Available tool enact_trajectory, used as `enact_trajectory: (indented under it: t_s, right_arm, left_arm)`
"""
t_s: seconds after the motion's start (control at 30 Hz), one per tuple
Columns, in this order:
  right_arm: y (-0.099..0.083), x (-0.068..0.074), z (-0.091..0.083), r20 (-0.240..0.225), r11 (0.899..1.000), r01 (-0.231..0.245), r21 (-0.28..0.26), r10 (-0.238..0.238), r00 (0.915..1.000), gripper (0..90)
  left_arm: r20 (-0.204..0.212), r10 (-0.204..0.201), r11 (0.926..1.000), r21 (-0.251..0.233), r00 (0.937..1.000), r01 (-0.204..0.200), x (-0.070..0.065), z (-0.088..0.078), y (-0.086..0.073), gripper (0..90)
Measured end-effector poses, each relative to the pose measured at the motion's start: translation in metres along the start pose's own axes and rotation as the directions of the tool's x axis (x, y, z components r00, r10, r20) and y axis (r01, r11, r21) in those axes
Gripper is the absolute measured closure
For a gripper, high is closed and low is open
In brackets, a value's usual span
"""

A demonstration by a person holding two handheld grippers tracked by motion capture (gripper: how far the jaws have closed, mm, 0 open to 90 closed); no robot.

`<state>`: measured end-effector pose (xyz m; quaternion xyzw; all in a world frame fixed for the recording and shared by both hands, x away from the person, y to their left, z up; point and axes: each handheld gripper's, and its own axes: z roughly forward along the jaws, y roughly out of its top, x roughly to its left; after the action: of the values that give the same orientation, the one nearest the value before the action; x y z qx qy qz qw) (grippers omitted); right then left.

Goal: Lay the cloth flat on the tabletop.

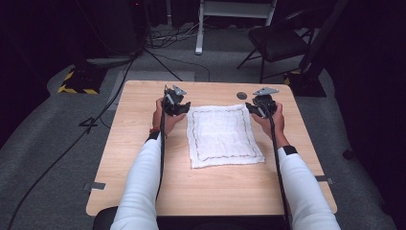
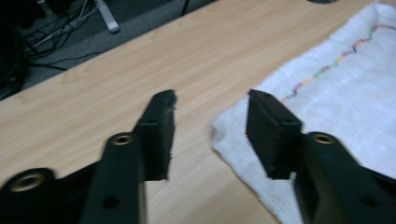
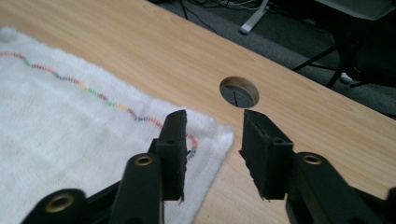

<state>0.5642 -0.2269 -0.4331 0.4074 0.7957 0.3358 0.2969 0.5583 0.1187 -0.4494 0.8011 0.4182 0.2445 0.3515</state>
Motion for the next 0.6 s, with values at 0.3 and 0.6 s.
enact_trajectory:
  t_s: [0.3,0.6]
  right_arm:
    - [-0.039,0.001,-0.012,-0.121,0.997,0.051,0.063,-0.043,0.9917,52.9]
    - [-0.074,0.007,-0.037,-0.248,0.998,0.063,0.020,-0.056,0.9673,52.0]
  left_arm:
    - [0.122,0.078,0.9955,0.044,0.9894,-0.084,-0.027,-0.015,-0.031,28.4]
    - [0.215,0.162,0.9827,0.054,0.9632,-0.177,-0.056,-0.038,-0.059,18.8]
